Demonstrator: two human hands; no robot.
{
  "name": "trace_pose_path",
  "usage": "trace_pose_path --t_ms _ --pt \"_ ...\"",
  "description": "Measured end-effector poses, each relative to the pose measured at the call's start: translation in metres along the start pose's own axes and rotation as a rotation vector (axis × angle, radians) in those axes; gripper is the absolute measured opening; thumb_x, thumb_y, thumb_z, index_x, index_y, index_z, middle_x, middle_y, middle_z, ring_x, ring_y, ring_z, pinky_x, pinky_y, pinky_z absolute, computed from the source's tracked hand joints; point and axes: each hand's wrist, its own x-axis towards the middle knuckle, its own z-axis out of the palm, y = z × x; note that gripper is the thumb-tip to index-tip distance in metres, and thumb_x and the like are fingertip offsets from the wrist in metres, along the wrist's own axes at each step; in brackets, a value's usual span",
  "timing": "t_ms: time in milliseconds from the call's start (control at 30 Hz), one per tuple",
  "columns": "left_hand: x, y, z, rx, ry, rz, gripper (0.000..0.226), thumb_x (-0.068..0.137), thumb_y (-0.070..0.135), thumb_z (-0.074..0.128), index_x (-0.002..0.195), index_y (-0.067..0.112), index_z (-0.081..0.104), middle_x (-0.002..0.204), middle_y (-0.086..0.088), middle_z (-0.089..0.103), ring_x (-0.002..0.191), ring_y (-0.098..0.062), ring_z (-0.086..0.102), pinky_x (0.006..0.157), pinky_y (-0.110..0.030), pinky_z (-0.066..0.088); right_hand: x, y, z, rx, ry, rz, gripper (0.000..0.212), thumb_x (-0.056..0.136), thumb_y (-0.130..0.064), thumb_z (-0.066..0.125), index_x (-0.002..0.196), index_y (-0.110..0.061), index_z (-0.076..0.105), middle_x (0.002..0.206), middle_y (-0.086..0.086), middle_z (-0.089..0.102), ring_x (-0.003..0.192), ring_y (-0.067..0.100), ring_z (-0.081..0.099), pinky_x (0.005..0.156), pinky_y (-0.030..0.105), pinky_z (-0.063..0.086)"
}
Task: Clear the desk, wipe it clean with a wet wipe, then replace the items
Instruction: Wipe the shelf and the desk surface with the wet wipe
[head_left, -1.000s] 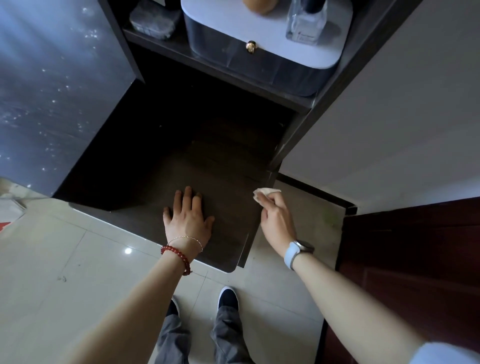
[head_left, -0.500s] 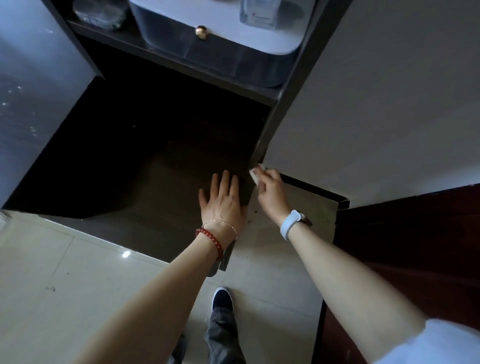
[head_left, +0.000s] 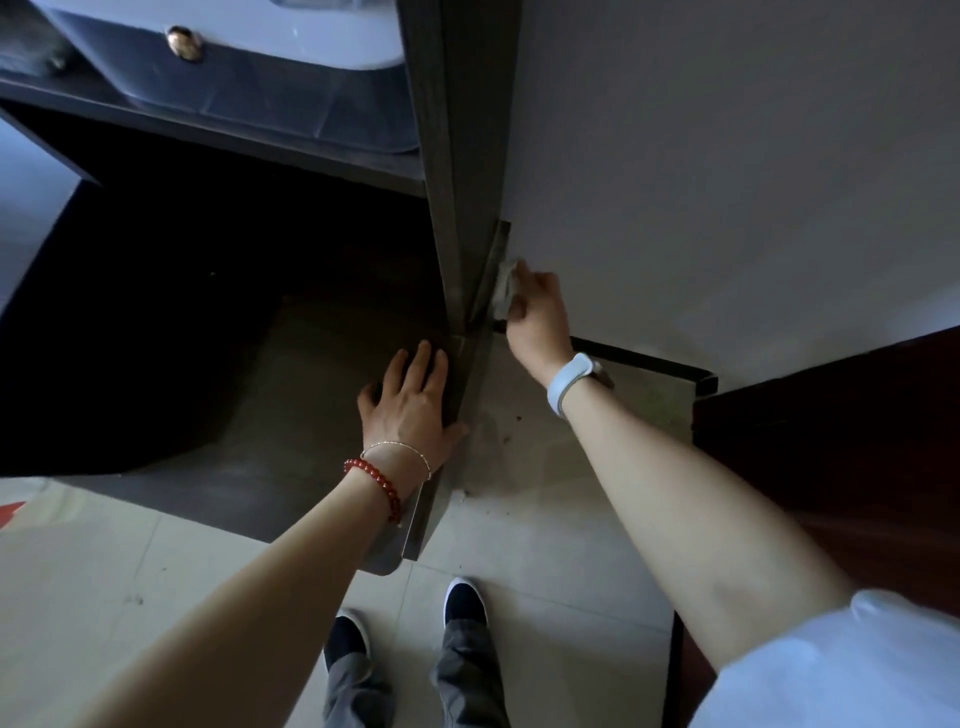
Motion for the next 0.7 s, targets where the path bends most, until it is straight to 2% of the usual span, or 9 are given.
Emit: trace_pose_path --t_ms 100,133,200,300,367,433,567,633,700 --pt "-0.001 -0.002 0.002 -0.001 0.016 0.011 0.082 0.085 0.047 0.054 0.146 0.026 0.002 0.155 0.006 -0.005 0.142 -0.019 -0.005 0.109 -0.047 0.016 0.037 -0.013 -0.001 0.086 -0.012 0.055 0.045 0.096 -0.004 0.035 0.141 -0.005 0.031 0.136 0.019 0.036 0.123 0.027 0.042 0.088 0.005 0.025" --pt "0.000 -0.003 0.003 -0.004 0.019 0.016 0.082 0.085 0.047 0.054 0.146 0.027 0.002 0.155 0.006 -0.005 0.142 -0.019 -0.005 0.110 -0.048 0.016 0.049 -0.015 0.001 0.067 -0.026 0.016 0.044 0.096 -0.004 0.036 0.140 -0.004 0.034 0.138 0.018 0.036 0.126 0.028 0.041 0.095 0.009 0.028" --pt "0.002 -0.004 0.004 -0.005 0.020 0.023 0.082 0.085 0.047 0.053 0.146 0.027 0.002 0.155 0.007 -0.005 0.142 -0.019 -0.006 0.110 -0.048 0.015 0.062 -0.013 0.009 -0.009 -0.053 -0.060 0.041 0.095 -0.007 0.039 0.136 -0.002 0.041 0.139 0.019 0.040 0.129 0.033 0.039 0.106 0.026 0.030" --pt "0.002 -0.005 0.005 0.002 0.016 0.028 0.082 0.085 0.047 0.054 0.146 0.027 0.002 0.155 0.007 -0.005 0.142 -0.018 -0.006 0.109 -0.048 0.015 0.054 -0.007 0.014 -0.130 -0.094 -0.074 0.045 0.095 -0.008 0.037 0.140 -0.008 0.037 0.148 0.011 0.033 0.133 0.032 0.033 0.111 0.037 0.028" --pt "0.002 -0.006 0.005 -0.002 0.018 0.029 0.083 0.085 0.047 0.054 0.146 0.027 0.002 0.155 0.007 -0.005 0.142 -0.018 -0.006 0.109 -0.049 0.015 0.040 -0.003 0.009 -0.256 -0.174 -0.066 0.051 0.093 -0.005 0.035 0.143 -0.014 0.032 0.153 0.002 0.024 0.134 0.029 0.029 0.110 0.038 0.028" --pt "0.002 -0.007 0.005 0.000 0.015 0.035 0.083 0.084 0.047 0.054 0.146 0.027 0.002 0.155 0.007 -0.004 0.142 -0.018 -0.005 0.109 -0.049 0.015 0.026 -0.001 0.001 -0.344 -0.204 -0.097 0.052 0.091 -0.005 0.036 0.141 -0.018 0.034 0.153 -0.001 0.024 0.131 0.029 0.034 0.105 0.038 0.034" --pt "0.002 -0.010 0.000 -0.051 0.005 0.059 0.077 0.085 0.044 0.053 0.145 0.026 0.009 0.155 0.008 0.001 0.142 -0.017 -0.002 0.109 -0.047 0.015 -0.009 -0.001 -0.002 -0.392 -0.185 -0.322 0.043 0.086 0.003 0.042 0.126 -0.006 0.053 0.142 0.008 0.043 0.114 0.036 0.047 0.086 0.042 0.048" --pt "0.000 -0.013 -0.004 -0.176 0.043 0.059 0.065 0.087 0.034 0.053 0.144 0.023 0.022 0.155 0.006 0.012 0.141 -0.016 0.007 0.110 -0.043 0.018 -0.031 0.001 -0.001 -0.318 -0.187 -0.385 0.036 0.083 0.006 0.044 0.114 0.001 0.061 0.130 0.016 0.055 0.105 0.040 0.055 0.085 0.041 0.049" --pt "-0.006 -0.019 -0.007 -0.357 0.146 0.045 0.052 0.087 0.019 0.053 0.137 0.016 0.038 0.149 -0.002 0.030 0.137 -0.020 0.025 0.108 -0.039 0.027 -0.053 0.003 0.004 -0.265 -0.225 -0.434 0.032 0.082 0.005 0.045 0.108 0.003 0.064 0.121 0.019 0.060 0.102 0.041 0.058 0.088 0.040 0.047"
